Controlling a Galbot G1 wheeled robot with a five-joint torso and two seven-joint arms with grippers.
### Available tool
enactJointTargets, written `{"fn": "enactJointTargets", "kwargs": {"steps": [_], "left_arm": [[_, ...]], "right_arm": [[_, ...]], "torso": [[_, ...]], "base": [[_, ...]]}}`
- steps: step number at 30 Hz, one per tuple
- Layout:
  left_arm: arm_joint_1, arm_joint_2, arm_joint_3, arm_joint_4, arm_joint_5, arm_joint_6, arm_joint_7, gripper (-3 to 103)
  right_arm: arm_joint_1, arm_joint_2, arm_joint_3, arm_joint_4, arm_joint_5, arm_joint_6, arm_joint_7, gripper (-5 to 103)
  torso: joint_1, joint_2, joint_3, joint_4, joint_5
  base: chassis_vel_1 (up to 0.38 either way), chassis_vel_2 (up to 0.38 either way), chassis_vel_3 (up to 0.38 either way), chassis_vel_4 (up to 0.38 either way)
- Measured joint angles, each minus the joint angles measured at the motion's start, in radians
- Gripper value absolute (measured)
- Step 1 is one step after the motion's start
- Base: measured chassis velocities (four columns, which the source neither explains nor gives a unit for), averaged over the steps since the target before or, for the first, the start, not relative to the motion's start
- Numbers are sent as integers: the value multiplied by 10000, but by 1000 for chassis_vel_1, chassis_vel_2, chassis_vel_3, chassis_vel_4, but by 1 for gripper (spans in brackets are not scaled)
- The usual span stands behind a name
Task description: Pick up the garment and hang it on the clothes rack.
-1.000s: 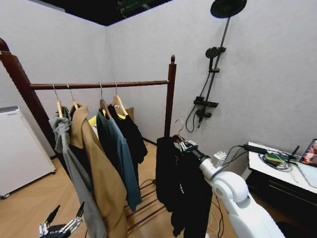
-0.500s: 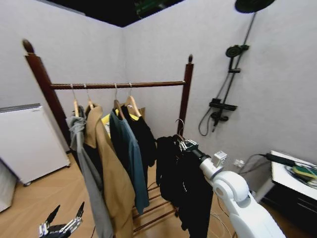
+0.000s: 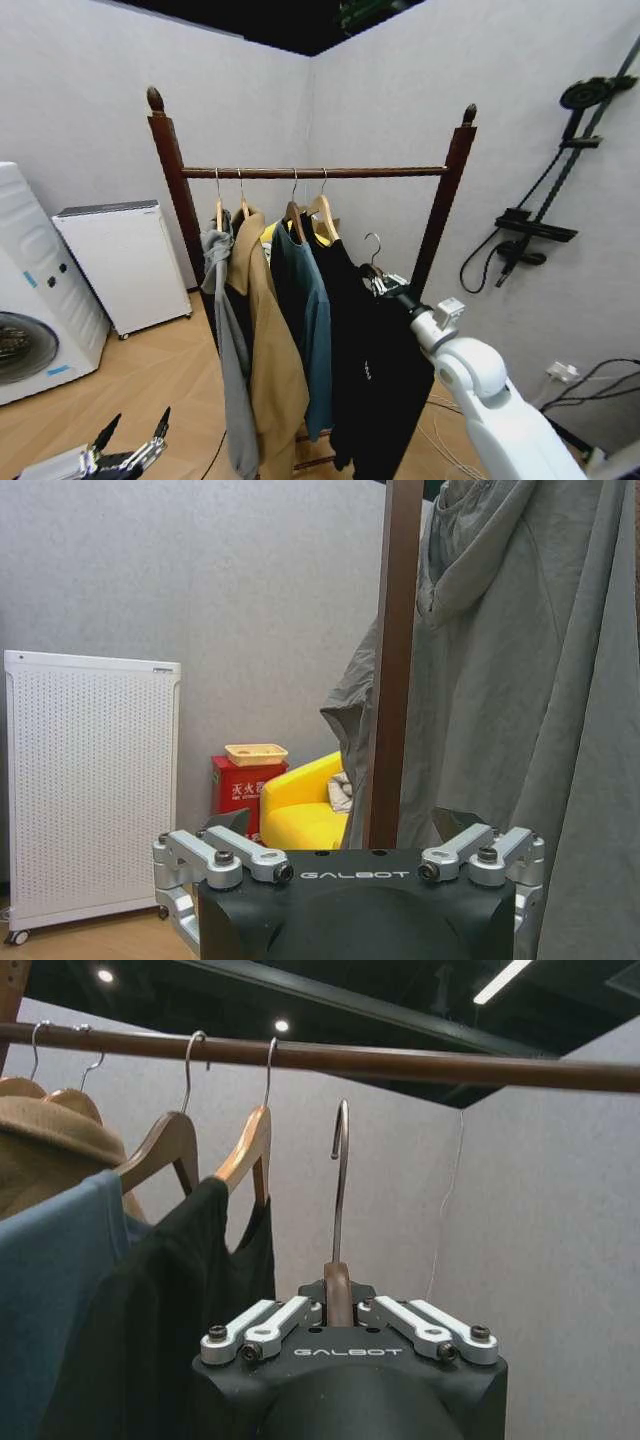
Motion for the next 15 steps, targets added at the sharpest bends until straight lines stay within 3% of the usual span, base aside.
{"fn": "enactJointTargets", "kwargs": {"steps": [9,15], "left_arm": [[0,0,0,0,0,0,0,100],[0,0,0,0,0,0,0,100]], "right_arm": [[2306,-443,-544,-832,676,-392,308,9],[4315,-601,-1602,-2072,1208,-434,623,9]], "torso": [[0,0,0,2,-1],[1,-1,1,2,3]], "base": [[0,0,0,0],[0,0,0,0]]}}
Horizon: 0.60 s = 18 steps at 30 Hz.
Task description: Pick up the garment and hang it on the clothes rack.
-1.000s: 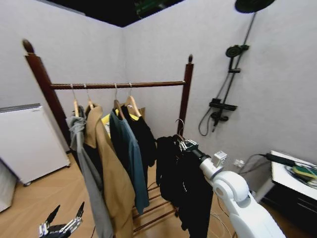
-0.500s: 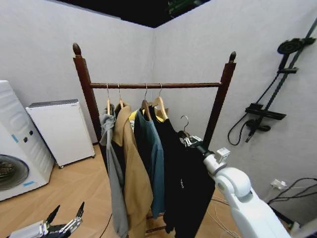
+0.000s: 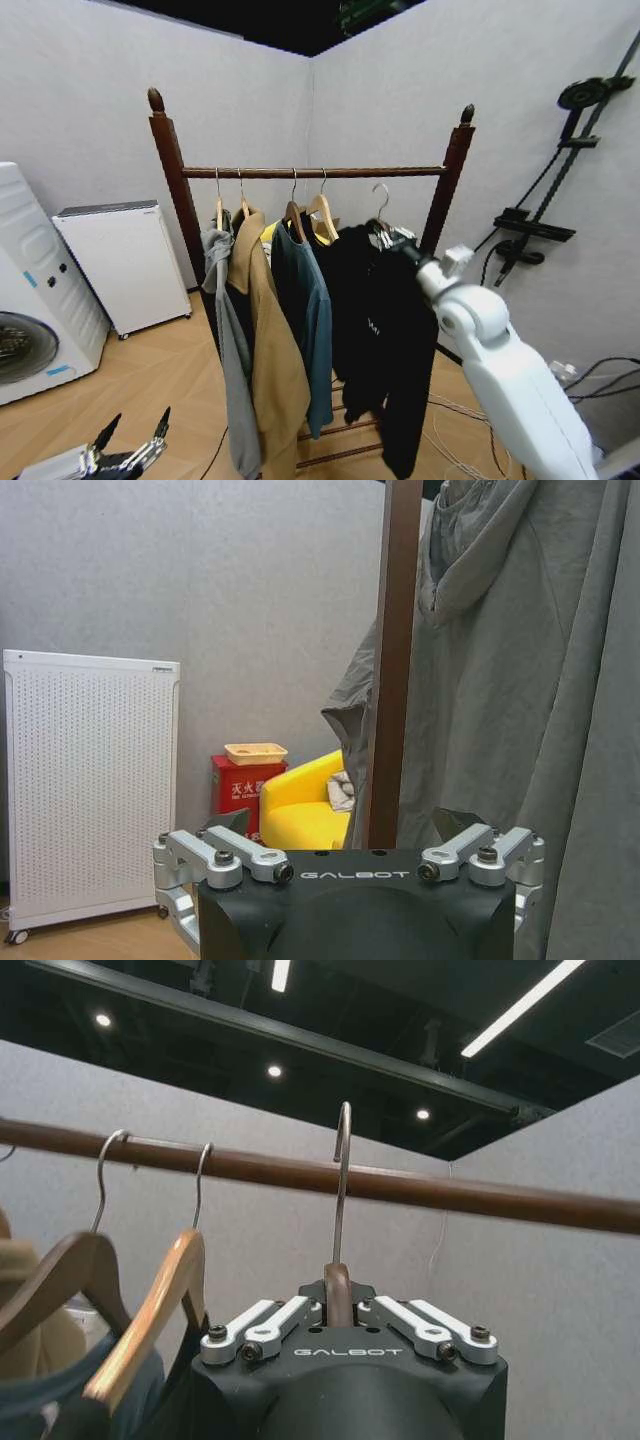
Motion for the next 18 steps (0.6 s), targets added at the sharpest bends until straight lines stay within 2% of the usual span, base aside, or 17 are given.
{"fn": "enactJointTargets", "kwargs": {"steps": [1,4,6,14,18], "left_arm": [[0,0,0,0,0,0,1,100],[0,0,0,0,0,0,0,100],[0,1,0,0,0,0,-1,100],[0,0,0,0,0,0,0,100],[0,0,0,0,0,0,1,100]], "right_arm": [[799,22,-362,-294,114,-83,76,9],[1416,77,-685,-509,186,-149,149,9],[2357,215,-1267,-970,233,-378,190,9],[2843,425,-2010,-1830,431,-937,195,9],[2847,503,-2127,-2172,485,-979,196,9]], "torso": [[0,0,-1,0,-6],[0,1,-2,0,-9],[0,1,-2,4,-9],[0,0,-1,0,-3],[0,1,-1,-1,-4]], "base": [[0,0,0,0],[0,0,0,0],[0,0,0,0],[0,0,0,0],[0,0,0,0]]}}
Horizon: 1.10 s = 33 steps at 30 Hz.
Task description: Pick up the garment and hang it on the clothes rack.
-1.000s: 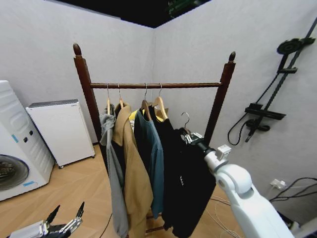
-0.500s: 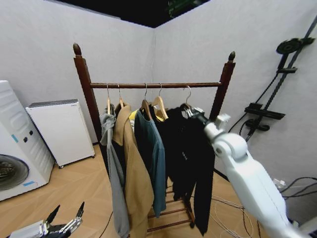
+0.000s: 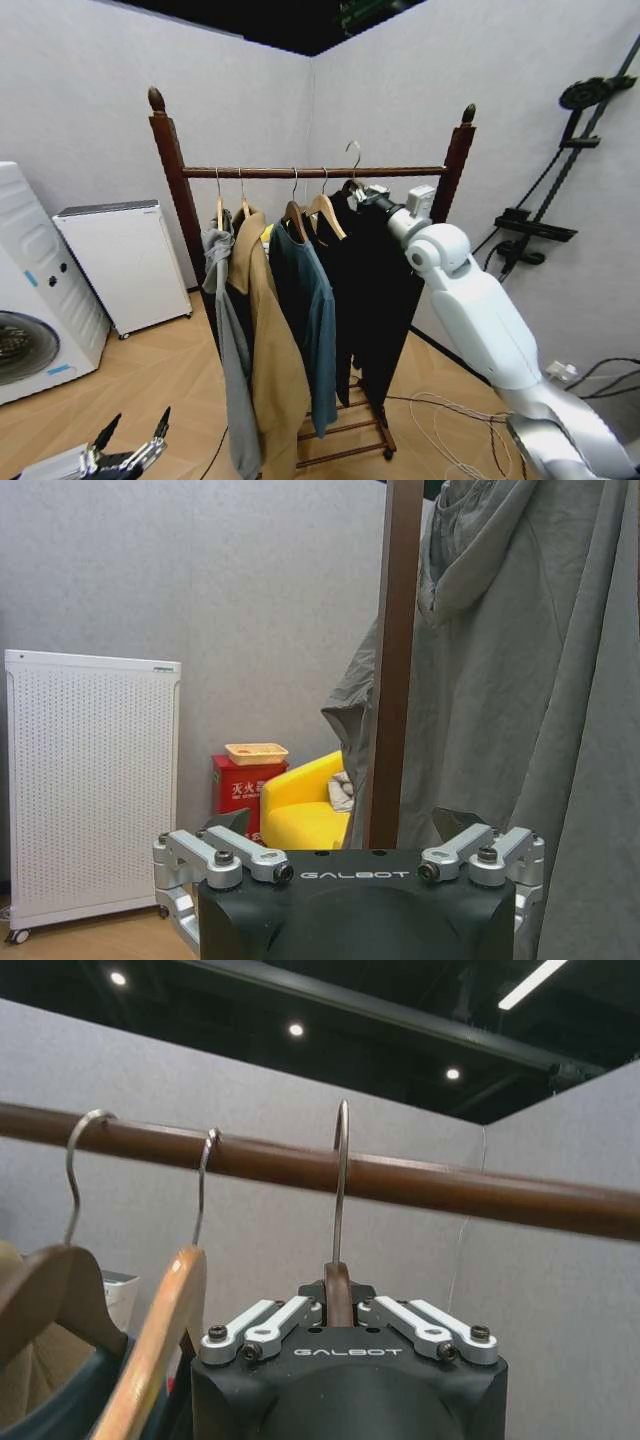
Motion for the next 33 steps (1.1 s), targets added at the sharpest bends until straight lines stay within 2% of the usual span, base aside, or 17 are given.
{"fn": "enactJointTargets", "kwargs": {"steps": [6,8,10,12,15,16,18,19,21,22,23,24,25,27,29,30,33], "left_arm": [[0,0,0,0,0,0,-1,100],[0,1,0,0,0,0,0,100],[0,0,0,0,0,0,0,100],[-1,0,0,0,0,0,-1,100],[0,0,0,0,-1,0,-1,100],[0,0,0,0,-1,0,-1,100],[0,0,-1,0,0,0,-2,100],[0,0,-1,0,0,0,-2,100],[0,0,0,0,0,0,-1,100],[0,0,0,0,0,0,-1,100],[0,0,0,-1,0,0,-1,100],[0,1,0,-1,0,0,0,100],[0,1,0,-1,0,0,0,100],[0,0,0,1,0,0,0,100],[0,0,0,0,0,0,-2,100],[-1,0,0,0,0,0,-3,100],[-1,0,0,0,0,0,-1,100]], "right_arm": [[-183,133,-61,-240,-13,-19,-6,9],[-351,129,52,75,36,18,68,20],[-375,117,76,146,51,33,93,20],[-418,90,118,266,84,50,134,25],[-813,-108,499,1022,355,43,292,41],[-813,-108,499,1022,355,43,292,41],[-1645,-453,1046,1871,575,50,372,52],[-1645,-453,1046,1871,575,50,372,52],[-3226,-945,1699,3314,1123,66,835,63],[-3226,-945,1699,3314,1123,66,835,63],[-3626,-1014,1915,3704,1290,44,1033,69],[-4513,-1020,2456,4543,1535,-80,1318,80],[-4513,-1020,2456,4543,1535,-80,1318,80],[-6013,-754,3295,5576,1616,-580,1427,90],[-6723,-627,3571,5896,1546,-750,1428,90],[-7796,-425,3939,6278,1163,-767,1408,99],[-8857,-161,4267,6620,498,-558,1394,100]], "torso": [[-1,1,-2,2,-3],[-1,0,-1,3,-1],[0,1,-1,3,-1],[-1,1,-2,3,-2],[0,0,-2,5,-2],[0,0,-2,5,-2],[-1,2,-2,3,-4],[-1,2,-2,3,-4],[-1,2,-2,-3,4],[-1,2,-2,-3,4],[-1,2,-3,-2,2],[-1,1,-3,0,0],[-1,1,-3,0,0],[-2,1,-3,4,-2],[-2,2,-3,5,-2],[-2,3,-3,0,1],[-2,2,-2,0,2]], "base": [[0,0,0,0],[0,0,0,0],[0,0,0,0],[0,0,0,0],[0,0,0,0],[0,0,0,0],[0,0,0,0],[0,0,0,0],[0,0,0,0],[0,0,0,0],[0,0,0,0],[0,0,0,0],[0,0,0,0],[0,0,0,0],[0,0,0,0],[0,0,0,0],[0,0,0,0]]}}
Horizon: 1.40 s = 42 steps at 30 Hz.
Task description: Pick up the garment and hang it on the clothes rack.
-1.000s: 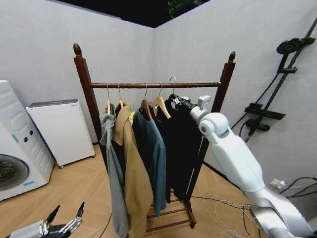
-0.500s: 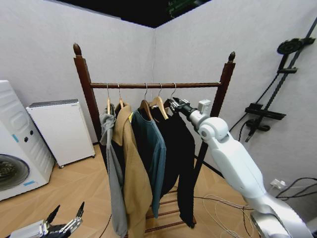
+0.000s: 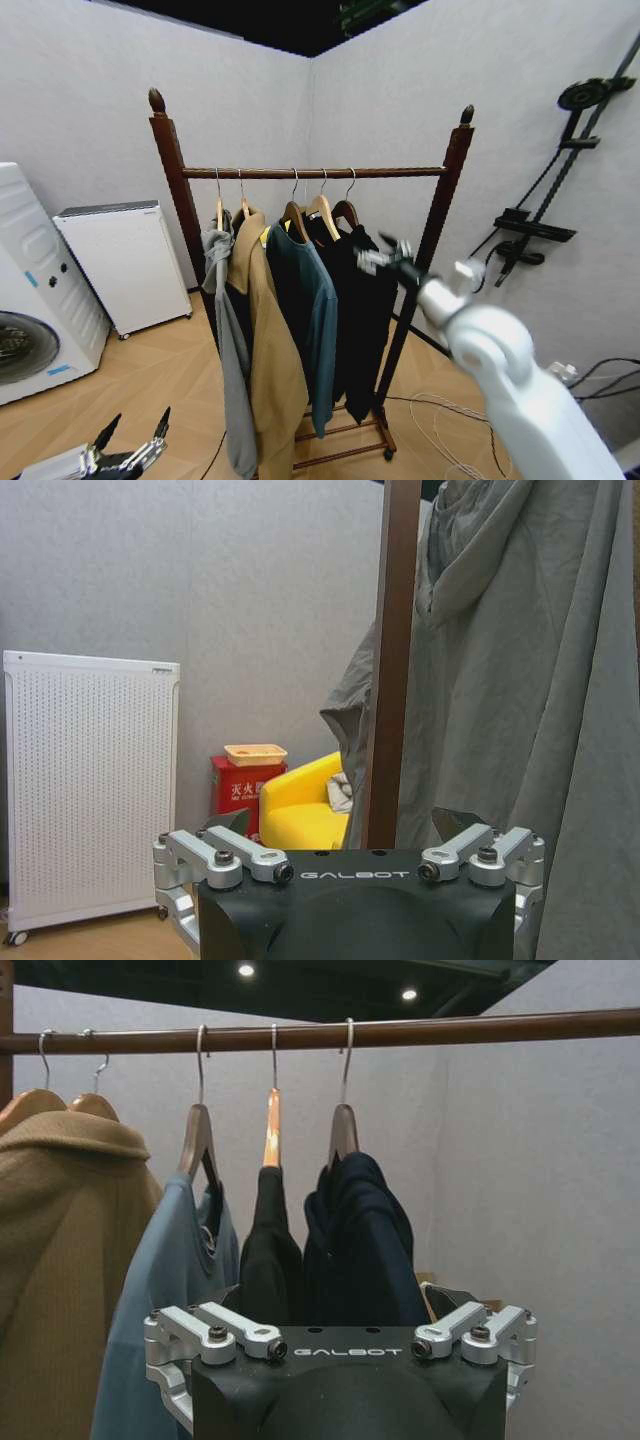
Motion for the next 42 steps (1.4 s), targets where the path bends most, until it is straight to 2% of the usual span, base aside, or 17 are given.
{"fn": "enactJointTargets", "kwargs": {"steps": [1,5,8,13,19,22,31,35,38,42], "left_arm": [[0,0,0,1,0,0,0,100],[0,0,0,0,0,0,2,100],[0,0,0,1,0,0,1,100],[0,0,0,0,0,0,1,100],[0,0,0,0,0,0,0,100],[0,0,0,1,0,0,0,100],[0,0,0,0,0,0,0,100],[0,0,0,0,0,0,0,100],[0,0,0,1,0,0,0,100],[0,0,0,0,0,0,2,100]], "right_arm": [[-549,216,174,212,-389,134,10,100],[-1298,668,343,482,-971,263,86,100],[-2336,1532,499,658,-1766,641,118,100],[-2654,1967,587,851,-1920,992,407,100],[-2686,2079,613,955,-2052,1033,578,100],[-2739,2157,635,1211,-2116,742,616,100],[-2878,2289,740,1281,-2250,583,694,100],[-3018,2235,891,1279,-2274,552,648,100],[-3046,2194,899,1277,-2271,540,644,100],[-3074,2161,830,1270,-2267,503,644,100]], "torso": [[0,0,0,0,-3],[0,0,-1,4,-5],[-1,0,0,3,-2],[0,-1,0,1,-5],[-1,-1,1,3,-4],[0,-1,1,2,-4],[5,-3,3,2,-1],[4,-3,2,-1,3],[2,-2,1,1,-10],[1,-2,1,0,1]], "base": [[0,0,0,0],[0,0,0,0],[0,0,0,0],[-39,-39,-47,-50],[-60,-75,-75,-70],[-95,-97,-75,-97],[-94,-122,-123,-104],[-51,-233,-208,-46],[0,-268,-271,24],[43,-281,-282,40]]}}
